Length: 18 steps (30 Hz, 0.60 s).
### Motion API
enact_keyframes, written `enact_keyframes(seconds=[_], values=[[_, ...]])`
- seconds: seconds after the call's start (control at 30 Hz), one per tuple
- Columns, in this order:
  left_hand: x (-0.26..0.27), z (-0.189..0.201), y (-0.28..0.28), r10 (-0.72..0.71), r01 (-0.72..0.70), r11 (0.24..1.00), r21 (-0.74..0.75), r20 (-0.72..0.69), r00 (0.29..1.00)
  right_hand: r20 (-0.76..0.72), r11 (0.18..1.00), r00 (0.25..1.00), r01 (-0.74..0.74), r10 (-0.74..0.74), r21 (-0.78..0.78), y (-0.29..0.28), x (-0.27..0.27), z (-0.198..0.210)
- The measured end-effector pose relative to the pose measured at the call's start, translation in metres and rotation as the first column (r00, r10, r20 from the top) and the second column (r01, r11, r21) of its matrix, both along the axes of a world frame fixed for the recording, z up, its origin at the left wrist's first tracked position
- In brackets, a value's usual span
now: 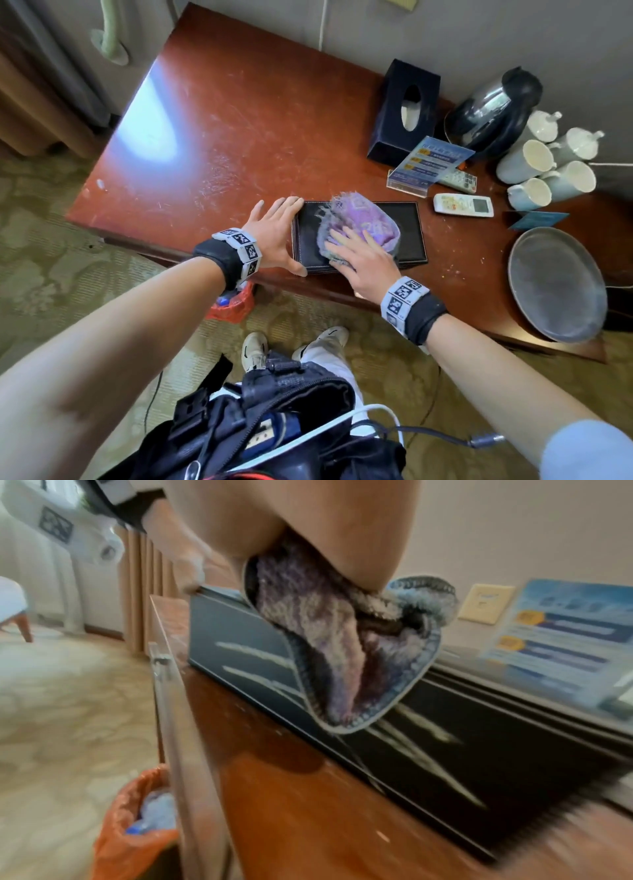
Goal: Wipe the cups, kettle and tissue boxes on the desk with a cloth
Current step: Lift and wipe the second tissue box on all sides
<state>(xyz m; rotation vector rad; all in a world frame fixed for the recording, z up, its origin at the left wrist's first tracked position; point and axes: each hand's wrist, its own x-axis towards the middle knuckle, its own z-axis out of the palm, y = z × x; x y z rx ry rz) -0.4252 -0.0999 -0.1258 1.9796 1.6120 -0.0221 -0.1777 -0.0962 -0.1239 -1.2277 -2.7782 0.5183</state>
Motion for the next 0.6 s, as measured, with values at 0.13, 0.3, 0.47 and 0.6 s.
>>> enact_keyframes(seconds=[0.13,0.3,0.47,0.6], values=[[0.003,0.0,0.001,0.009,-0.01,1.0,-0.018,-0.02,1.0,-0.028,0.985,0.985,0.173,-0.172,0.018,-0.006,0.006,-0.002],[0.003,0.003,0.002,-0.005,0.004,0.999,-0.037,-0.037,0.999,-0.017,0.997,1.0,-0.016,0.017,0.081,-0.034,-0.029,-0.008],[0.004,0.008,0.001,-0.008,0.005,0.999,-0.042,-0.07,0.997,-0.001,0.994,0.999,0.035,-0.035,0.107,-0.03,0.021,-0.012],[0.009,0.005,0.001,-0.001,-0.003,0.999,-0.046,-0.092,0.996,-0.062,0.867,0.866,0.498,-0.496,0.023,-0.025,0.094,-0.012]])
